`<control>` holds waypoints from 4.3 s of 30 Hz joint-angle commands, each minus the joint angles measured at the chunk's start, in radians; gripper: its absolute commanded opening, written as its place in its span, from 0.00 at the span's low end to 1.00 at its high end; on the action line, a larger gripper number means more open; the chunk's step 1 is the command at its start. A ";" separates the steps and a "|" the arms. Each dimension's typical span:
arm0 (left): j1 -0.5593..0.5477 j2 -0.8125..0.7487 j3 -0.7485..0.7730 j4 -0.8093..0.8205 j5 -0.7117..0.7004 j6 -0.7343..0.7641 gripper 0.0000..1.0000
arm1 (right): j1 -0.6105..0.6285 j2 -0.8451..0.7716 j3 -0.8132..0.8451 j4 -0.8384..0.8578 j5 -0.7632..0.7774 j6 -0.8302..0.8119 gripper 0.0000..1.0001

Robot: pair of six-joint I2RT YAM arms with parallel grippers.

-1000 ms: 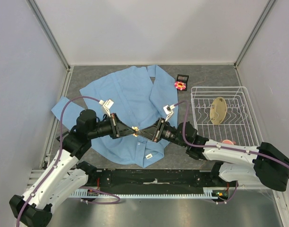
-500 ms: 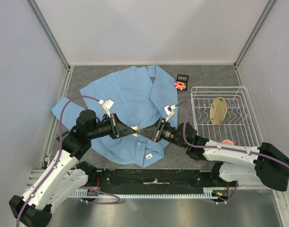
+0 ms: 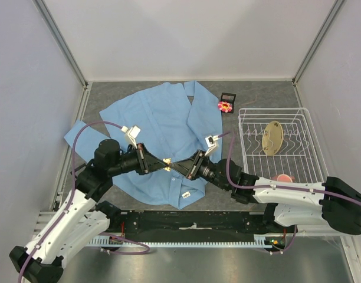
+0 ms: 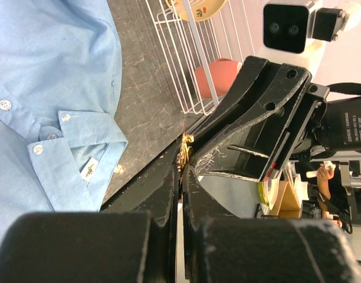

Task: Remove the brooch from the garment
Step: Close the brooch.

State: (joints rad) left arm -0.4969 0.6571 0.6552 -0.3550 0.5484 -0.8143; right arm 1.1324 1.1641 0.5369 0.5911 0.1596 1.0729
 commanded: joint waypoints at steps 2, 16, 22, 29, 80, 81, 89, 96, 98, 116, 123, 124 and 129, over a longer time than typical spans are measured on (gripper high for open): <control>-0.012 -0.051 0.009 0.024 -0.070 -0.045 0.02 | 0.030 0.022 0.035 -0.068 0.176 -0.073 0.18; -0.071 -0.042 0.041 -0.050 -0.205 -0.071 0.02 | 0.102 0.063 0.129 -0.227 0.360 -0.096 0.18; -0.127 -0.034 0.070 -0.087 -0.287 -0.054 0.02 | 0.129 0.083 0.150 -0.292 0.414 -0.068 0.15; -0.187 -0.037 0.063 -0.091 -0.357 -0.075 0.02 | 0.136 0.071 0.140 -0.286 0.469 -0.048 0.14; -0.209 -0.047 0.139 -0.179 -0.352 0.151 0.02 | -0.153 -0.196 0.144 -0.382 -0.217 -0.422 0.70; -0.207 -0.040 0.159 -0.206 -0.361 0.161 0.02 | -0.158 -0.189 0.167 -0.404 -0.251 -0.471 0.71; -0.184 0.041 0.305 -0.527 -0.419 -0.198 0.02 | -0.155 -0.120 0.253 -0.377 -0.391 -0.981 0.71; -0.144 0.102 0.374 -0.642 -0.295 -0.586 0.02 | 0.053 -0.009 0.107 -0.019 -0.164 -1.468 0.59; -0.138 0.107 0.394 -0.679 -0.289 -0.638 0.02 | 0.096 -0.001 0.097 0.047 -0.145 -1.496 0.56; -0.137 0.032 0.328 -0.654 -0.246 -0.865 0.02 | 0.208 0.043 0.109 0.079 -0.074 -1.601 0.29; -0.137 0.016 0.317 -0.667 -0.252 -0.916 0.02 | 0.247 0.055 0.087 0.167 0.023 -1.610 0.27; -0.137 0.010 0.311 -0.667 -0.257 -0.922 0.02 | 0.250 0.057 0.089 0.168 0.029 -1.610 0.28; -0.137 0.010 0.307 -0.665 -0.266 -0.941 0.02 | 0.267 0.057 0.090 0.167 0.049 -1.617 0.26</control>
State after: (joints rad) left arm -0.6361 0.6716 0.9688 -1.0168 0.2821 -1.6840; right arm 1.3853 1.2224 0.6174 0.6903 0.1684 -0.5289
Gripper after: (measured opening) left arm 0.033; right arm 0.281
